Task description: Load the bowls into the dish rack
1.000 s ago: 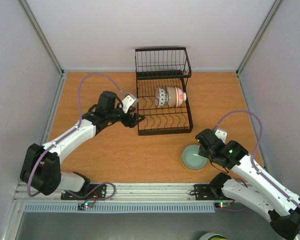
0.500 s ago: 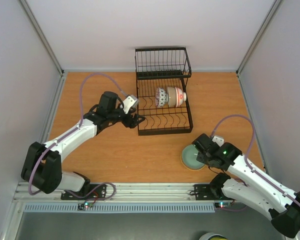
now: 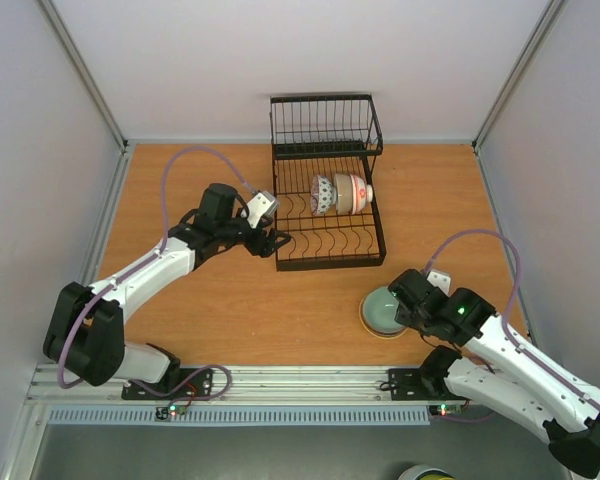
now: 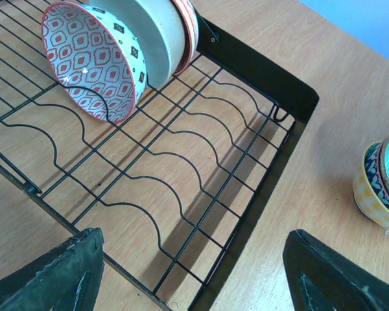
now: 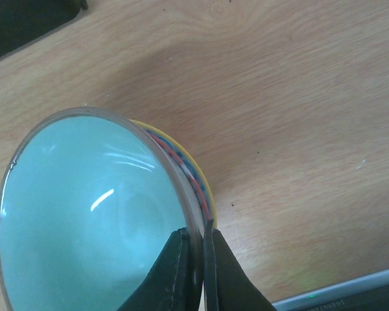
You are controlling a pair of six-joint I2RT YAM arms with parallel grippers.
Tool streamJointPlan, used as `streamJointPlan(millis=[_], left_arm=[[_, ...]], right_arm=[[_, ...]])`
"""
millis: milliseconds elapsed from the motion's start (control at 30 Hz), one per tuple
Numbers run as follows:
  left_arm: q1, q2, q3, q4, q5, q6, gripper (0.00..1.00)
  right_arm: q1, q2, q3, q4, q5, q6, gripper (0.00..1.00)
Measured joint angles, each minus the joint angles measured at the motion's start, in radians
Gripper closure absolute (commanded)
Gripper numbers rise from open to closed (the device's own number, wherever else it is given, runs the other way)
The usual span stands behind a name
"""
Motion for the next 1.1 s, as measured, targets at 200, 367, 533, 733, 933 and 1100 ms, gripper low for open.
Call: streamJointPlan(millis=[200, 367, 533, 733, 933, 1100], left_arm=[[0.0, 0.0, 0.0, -0.002, 0.0, 0.0, 0.24], [-0.002, -0.002, 0.0, -0.003, 0.001, 0.0, 0.24], [-0.002, -0.004, 0.011, -0.031, 0.02, 0.006, 0.23], [-0.003, -0.012, 0.055, -0.101, 0.079, 0.02, 0.23], [-0.006, 0.016, 0.113, -0.173, 0.128, 0.042, 0.23], [-0.008, 0.059, 0.132, -0.212, 0.141, 0.056, 0.23]], right_arm=[[0.03, -0.021, 0.08, -0.068, 0.025, -0.012, 0.99], [0.031, -0.051, 0.144, -0.077, 0.043, -0.049, 0.99], [0.032, -0.014, 0.204, -0.03, 0.043, -0.139, 0.99], [0.032, 0.171, 0.258, 0.122, 0.038, -0.253, 0.99], [0.032, 0.41, 0.329, 0.293, -0.004, -0.352, 0.99], [0.032, 0.545, 0.422, 0.395, -0.052, -0.414, 0.99]])
